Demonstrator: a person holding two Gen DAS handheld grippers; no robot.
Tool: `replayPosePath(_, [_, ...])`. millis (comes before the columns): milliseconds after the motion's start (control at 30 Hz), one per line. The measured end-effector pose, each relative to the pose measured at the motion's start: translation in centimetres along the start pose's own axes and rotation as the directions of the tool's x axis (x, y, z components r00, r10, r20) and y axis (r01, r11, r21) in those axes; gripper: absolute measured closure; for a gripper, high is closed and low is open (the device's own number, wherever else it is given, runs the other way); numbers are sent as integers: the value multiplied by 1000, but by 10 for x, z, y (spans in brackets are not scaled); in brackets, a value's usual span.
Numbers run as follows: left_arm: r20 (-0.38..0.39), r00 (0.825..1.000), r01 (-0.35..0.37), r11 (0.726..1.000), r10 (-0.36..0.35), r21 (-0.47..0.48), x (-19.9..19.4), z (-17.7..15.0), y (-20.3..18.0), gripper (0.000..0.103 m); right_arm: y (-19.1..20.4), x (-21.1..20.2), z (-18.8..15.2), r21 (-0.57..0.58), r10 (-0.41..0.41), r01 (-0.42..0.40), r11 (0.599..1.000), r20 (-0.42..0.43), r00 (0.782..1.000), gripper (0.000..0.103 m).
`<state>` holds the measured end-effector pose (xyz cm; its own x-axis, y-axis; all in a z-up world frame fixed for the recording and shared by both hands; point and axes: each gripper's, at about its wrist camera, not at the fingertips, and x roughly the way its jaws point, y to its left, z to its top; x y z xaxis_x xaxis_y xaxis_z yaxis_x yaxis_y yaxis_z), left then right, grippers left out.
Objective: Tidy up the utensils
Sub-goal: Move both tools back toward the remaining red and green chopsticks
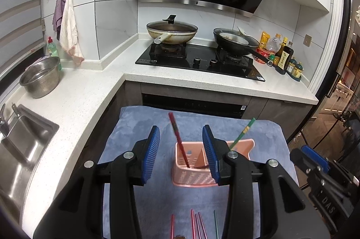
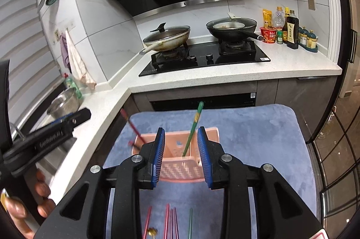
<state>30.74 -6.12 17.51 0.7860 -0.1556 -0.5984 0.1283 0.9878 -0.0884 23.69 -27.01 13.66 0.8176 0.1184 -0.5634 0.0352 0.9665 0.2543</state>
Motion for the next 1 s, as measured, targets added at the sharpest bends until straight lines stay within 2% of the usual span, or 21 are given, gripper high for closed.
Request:
replayPosePath(200, [-9, 1000, 0, 1000, 0, 10, -15, -24, 3, 65, 2, -17, -37, -10, 7, -8, 1000, -28, 1000, 73])
replayPosePath(467, [-40, 999, -3, 1000, 3, 10, -34, -68, 10, 65, -1, -37, -89, -37, -23, 21, 999, -63, 998, 73])
replayPosePath(767, [-105, 994, -5, 1000, 4, -6, -42, -123, 21, 65, -9, -47, -154, -60, -62, 55, 997, -135, 989, 73])
replayPosePath(1000, [-172, 985, -14, 1000, 10, -21, -40, -174, 33, 65, -15, -42, -208, -51, -87, 77, 996, -215, 973, 73])
